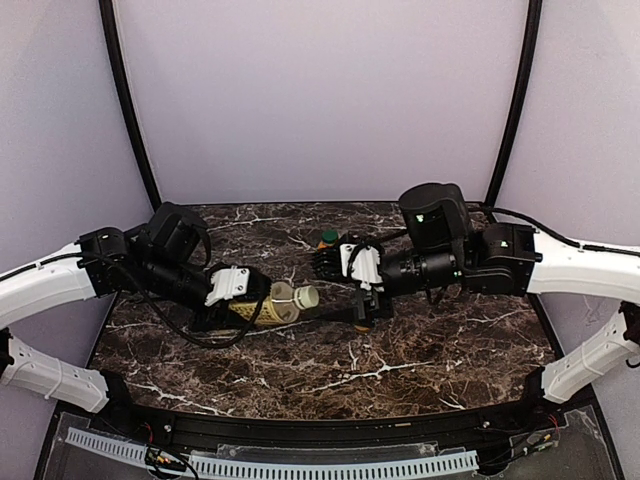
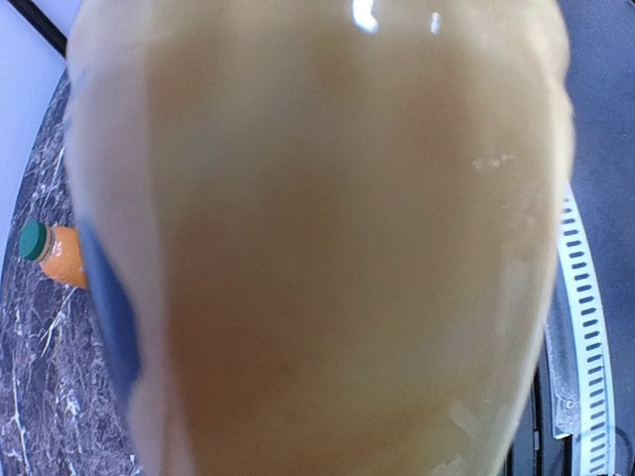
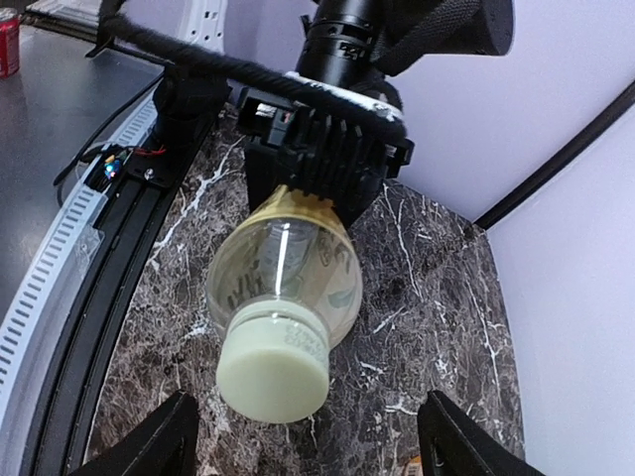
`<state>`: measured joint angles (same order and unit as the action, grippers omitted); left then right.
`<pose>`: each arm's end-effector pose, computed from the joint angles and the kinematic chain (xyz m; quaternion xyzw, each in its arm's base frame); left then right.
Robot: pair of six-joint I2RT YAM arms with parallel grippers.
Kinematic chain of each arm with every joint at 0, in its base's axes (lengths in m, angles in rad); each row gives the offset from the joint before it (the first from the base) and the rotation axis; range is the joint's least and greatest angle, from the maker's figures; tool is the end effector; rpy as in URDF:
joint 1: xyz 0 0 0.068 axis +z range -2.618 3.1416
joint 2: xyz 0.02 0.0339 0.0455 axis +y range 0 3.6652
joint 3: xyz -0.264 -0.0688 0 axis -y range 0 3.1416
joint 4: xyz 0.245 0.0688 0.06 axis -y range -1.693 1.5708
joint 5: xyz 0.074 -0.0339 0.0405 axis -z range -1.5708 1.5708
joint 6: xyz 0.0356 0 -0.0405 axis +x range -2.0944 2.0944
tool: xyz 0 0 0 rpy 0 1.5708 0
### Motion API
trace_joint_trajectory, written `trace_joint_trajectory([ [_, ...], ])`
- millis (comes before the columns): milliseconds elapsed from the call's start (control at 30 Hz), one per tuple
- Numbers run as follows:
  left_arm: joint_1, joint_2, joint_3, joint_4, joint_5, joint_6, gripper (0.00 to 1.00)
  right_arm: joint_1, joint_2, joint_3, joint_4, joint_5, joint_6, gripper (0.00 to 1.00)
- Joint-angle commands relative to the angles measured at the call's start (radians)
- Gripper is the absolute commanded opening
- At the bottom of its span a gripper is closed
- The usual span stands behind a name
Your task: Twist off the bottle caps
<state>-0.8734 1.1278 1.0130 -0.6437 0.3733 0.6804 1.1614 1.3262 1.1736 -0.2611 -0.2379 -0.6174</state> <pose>0.1409 -0.1884 0.3099 0.6851 0.5923 -0.2071 0.3700 0.1144 0.2848 0.3480 -0.6866 0.4732 0.2416 0.4963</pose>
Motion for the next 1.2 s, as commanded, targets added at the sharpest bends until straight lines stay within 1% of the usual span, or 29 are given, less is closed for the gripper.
trace_joint_trajectory([
  [0, 0.004, -0.032, -0.006, 0.102, -0.128, -0.038, 0.28, -0.042, 0.012, 0.092, 0.018, 0.002, 0.245, 0.92],
  [33, 0.005, -0.035, -0.023, 0.132, -0.212, -0.034, 0.28, -0.065, 0.019, 0.114, 0.023, -0.023, 0.334, 0.98],
  [67, 0.004, -0.037, -0.034, 0.197, -0.303, -0.016, 0.28, -0.090, 0.031, 0.137, 0.030, -0.048, 0.424, 0.99],
  [100, 0.005, -0.039, -0.055, 0.229, -0.351, -0.002, 0.28, -0.112, 0.046, 0.157, 0.036, -0.058, 0.522, 0.99],
  [133, 0.005, -0.042, -0.068, 0.297, -0.433, 0.026, 0.28, -0.132, 0.066, 0.182, 0.038, -0.051, 0.617, 0.99],
  [200, 0.005, -0.045, -0.095, 0.381, -0.524, 0.064, 0.28, -0.164, 0.104, 0.223, 0.033, -0.059, 0.793, 0.98],
  [233, 0.004, -0.047, -0.109, 0.424, -0.546, 0.073, 0.28, -0.173, 0.119, 0.236, 0.035, -0.067, 0.875, 0.95],
  [267, 0.005, -0.050, -0.114, 0.439, -0.580, 0.088, 0.28, -0.176, 0.134, 0.248, 0.036, -0.073, 0.918, 0.93],
  [333, 0.005, -0.053, -0.126, 0.473, -0.616, 0.103, 0.29, -0.177, 0.158, 0.272, 0.036, -0.075, 0.985, 0.93],
  [433, 0.004, -0.057, -0.142, 0.509, -0.644, 0.124, 0.29, -0.177, 0.176, 0.280, 0.042, -0.079, 1.026, 0.92],
  [600, 0.004, -0.066, -0.156, 0.515, -0.642, 0.124, 0.29, -0.177, 0.193, 0.279, 0.033, -0.089, 1.033, 0.85],
  [867, 0.004, -0.069, -0.159, 0.513, -0.632, 0.122, 0.29, -0.177, 0.232, 0.290, 0.030, -0.128, 1.025, 0.62],
  [933, 0.004, -0.071, -0.158, 0.512, -0.630, 0.122, 0.29, -0.178, 0.238, 0.294, 0.027, -0.128, 1.021, 0.59],
  [967, 0.004, -0.072, -0.158, 0.511, -0.628, 0.121, 0.29, -0.178, 0.239, 0.296, 0.026, -0.127, 1.018, 0.56],
  [1000, 0.004, -0.072, -0.158, 0.509, -0.628, 0.121, 0.29, -0.179, 0.239, 0.296, 0.027, -0.127, 1.013, 0.51],
  [1167, 0.004, -0.072, -0.157, 0.505, -0.618, 0.120, 0.29, -0.180, 0.232, 0.296, 0.032, -0.145, 0.984, 0.20],
])
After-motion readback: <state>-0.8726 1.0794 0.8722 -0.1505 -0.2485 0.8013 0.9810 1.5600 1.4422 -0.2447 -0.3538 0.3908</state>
